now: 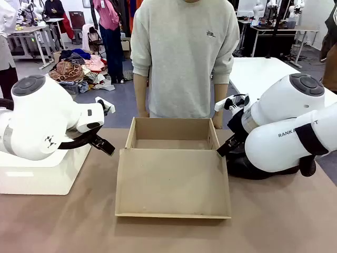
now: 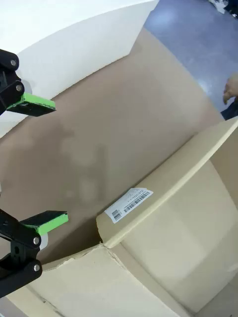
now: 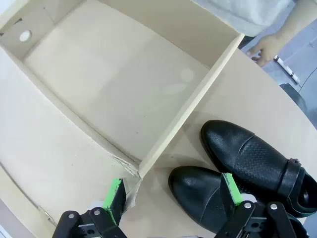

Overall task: Pack the shoes into the box.
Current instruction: Place one shoe of the Shoes into the Shoes Box.

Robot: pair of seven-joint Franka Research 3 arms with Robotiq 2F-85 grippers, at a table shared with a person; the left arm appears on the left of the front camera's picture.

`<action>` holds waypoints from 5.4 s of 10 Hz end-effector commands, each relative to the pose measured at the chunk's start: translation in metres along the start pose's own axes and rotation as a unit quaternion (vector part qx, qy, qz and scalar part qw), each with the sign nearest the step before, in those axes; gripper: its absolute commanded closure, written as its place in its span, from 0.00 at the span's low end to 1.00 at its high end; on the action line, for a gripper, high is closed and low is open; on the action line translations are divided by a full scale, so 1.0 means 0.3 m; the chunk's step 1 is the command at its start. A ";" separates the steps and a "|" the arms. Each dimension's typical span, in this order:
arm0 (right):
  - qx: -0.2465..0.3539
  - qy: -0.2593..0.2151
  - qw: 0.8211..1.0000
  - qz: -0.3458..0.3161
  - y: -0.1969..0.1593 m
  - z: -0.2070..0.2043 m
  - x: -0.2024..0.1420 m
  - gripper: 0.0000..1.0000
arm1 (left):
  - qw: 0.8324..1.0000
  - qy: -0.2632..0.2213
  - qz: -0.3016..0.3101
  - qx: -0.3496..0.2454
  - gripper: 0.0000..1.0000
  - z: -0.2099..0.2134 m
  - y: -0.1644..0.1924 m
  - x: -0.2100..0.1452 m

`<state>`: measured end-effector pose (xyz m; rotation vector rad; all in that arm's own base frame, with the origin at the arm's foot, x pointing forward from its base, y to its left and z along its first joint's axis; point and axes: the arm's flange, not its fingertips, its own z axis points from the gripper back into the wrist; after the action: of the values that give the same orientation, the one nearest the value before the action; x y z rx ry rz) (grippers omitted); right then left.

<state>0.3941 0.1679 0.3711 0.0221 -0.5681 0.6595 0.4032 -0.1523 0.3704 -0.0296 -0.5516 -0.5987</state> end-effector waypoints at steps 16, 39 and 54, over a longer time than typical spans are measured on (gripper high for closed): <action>0.018 -0.006 1.000 -0.002 -0.025 0.056 0.039 0.00 | 1.000 -0.013 -0.005 0.015 0.00 0.064 0.014 0.035; 0.207 -0.176 0.946 0.178 -0.228 0.619 0.183 0.00 | 0.950 -0.183 -0.214 -0.136 0.00 0.705 0.209 0.086; 0.156 -0.095 0.959 0.216 -0.278 0.632 0.253 0.00 | 0.954 -0.179 -0.203 -0.127 0.00 0.719 0.202 0.091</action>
<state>0.3828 0.1117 0.5729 0.3304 -0.7039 1.1218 0.3483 -0.0785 0.5777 -0.2643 -0.8299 -1.0615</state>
